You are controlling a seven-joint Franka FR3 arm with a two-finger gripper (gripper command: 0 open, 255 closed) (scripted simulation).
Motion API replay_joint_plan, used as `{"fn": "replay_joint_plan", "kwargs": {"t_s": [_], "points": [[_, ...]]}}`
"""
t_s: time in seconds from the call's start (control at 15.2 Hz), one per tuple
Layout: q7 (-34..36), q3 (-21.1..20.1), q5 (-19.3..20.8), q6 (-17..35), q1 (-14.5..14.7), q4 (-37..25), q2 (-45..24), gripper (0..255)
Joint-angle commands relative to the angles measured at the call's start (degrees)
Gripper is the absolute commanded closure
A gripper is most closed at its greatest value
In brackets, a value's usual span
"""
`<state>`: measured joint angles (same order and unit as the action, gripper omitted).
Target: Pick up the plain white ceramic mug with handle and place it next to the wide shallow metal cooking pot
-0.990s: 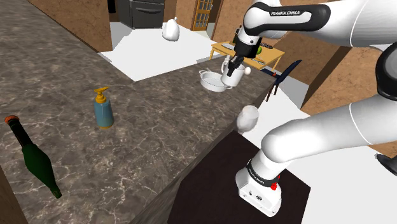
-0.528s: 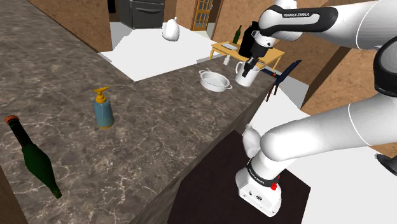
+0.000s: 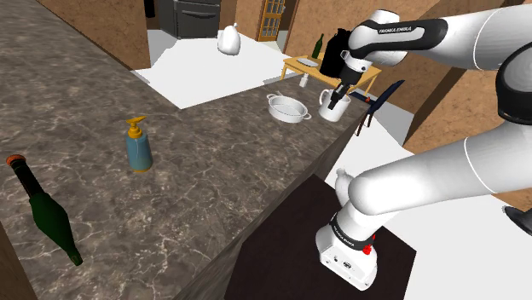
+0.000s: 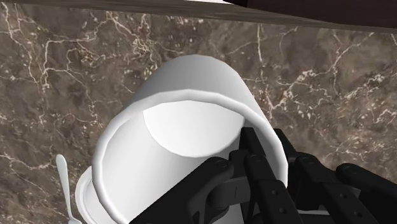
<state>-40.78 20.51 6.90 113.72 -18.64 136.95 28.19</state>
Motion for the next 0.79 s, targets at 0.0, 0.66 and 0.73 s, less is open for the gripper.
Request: {"fn": "replay_joint_plan", "kwargs": {"t_s": [0.0, 0.66, 0.73], "points": [[-0.04, 0.19, 0.08, 1.68, -0.03, 1.37, -0.26, 255], [-0.65, 1.51, 0.2, 10.04, -0.02, 7.17, -2.88, 255], [-0.74, 1.65, 0.18, 10.91, 0.0, 7.69, -3.23, 255]]}}
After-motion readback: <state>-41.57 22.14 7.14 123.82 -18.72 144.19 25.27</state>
